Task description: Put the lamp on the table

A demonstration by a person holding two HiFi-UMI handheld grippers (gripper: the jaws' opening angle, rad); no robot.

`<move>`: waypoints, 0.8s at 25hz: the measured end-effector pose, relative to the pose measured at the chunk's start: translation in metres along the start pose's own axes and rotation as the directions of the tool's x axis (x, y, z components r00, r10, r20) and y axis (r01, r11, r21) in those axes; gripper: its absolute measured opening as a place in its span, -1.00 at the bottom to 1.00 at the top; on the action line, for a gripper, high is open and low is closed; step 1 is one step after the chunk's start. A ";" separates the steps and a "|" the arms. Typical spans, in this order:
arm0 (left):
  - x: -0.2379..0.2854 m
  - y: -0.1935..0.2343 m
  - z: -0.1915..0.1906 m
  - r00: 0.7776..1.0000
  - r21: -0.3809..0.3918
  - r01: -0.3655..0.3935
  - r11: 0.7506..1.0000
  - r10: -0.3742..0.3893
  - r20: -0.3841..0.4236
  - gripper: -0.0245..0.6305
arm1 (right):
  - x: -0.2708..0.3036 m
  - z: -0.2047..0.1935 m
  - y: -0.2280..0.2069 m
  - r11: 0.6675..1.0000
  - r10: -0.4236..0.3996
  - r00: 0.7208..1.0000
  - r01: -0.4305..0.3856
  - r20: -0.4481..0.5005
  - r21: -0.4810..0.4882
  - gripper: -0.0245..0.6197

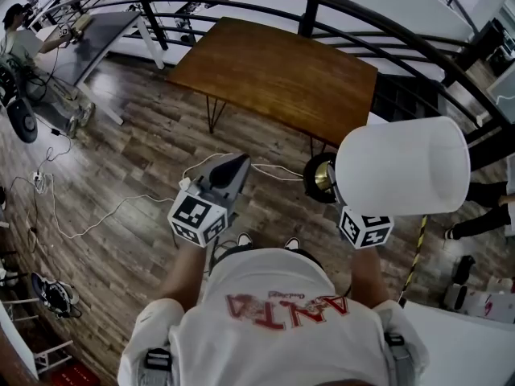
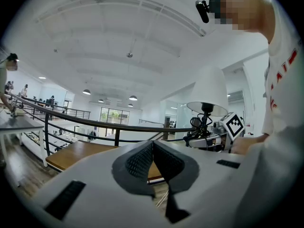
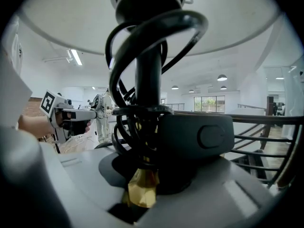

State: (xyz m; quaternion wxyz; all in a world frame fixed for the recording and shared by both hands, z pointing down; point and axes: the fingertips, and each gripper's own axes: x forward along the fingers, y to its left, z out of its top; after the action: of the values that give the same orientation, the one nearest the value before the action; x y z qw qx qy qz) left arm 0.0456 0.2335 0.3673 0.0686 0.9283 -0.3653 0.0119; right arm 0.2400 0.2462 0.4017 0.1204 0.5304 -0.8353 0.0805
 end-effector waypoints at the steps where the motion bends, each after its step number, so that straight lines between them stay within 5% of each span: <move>1: -0.002 0.002 0.000 1.000 -0.001 0.001 1.000 -0.001 0.000 -0.90 | 0.001 0.001 0.002 1.000 -0.003 1.000 0.003 0.000 -0.001 -0.67; 20: -0.042 0.075 -0.002 1.000 -0.009 -0.002 1.000 0.002 0.003 -0.90 | 0.056 0.014 0.060 1.000 -0.014 1.000 0.014 0.010 0.006 -0.68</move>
State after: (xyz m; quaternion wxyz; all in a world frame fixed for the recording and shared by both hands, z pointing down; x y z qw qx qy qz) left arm -0.0364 0.2076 0.3756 0.0722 0.9276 -0.3665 0.0092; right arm 0.1614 0.2189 0.4039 0.1151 0.5370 -0.8319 0.0795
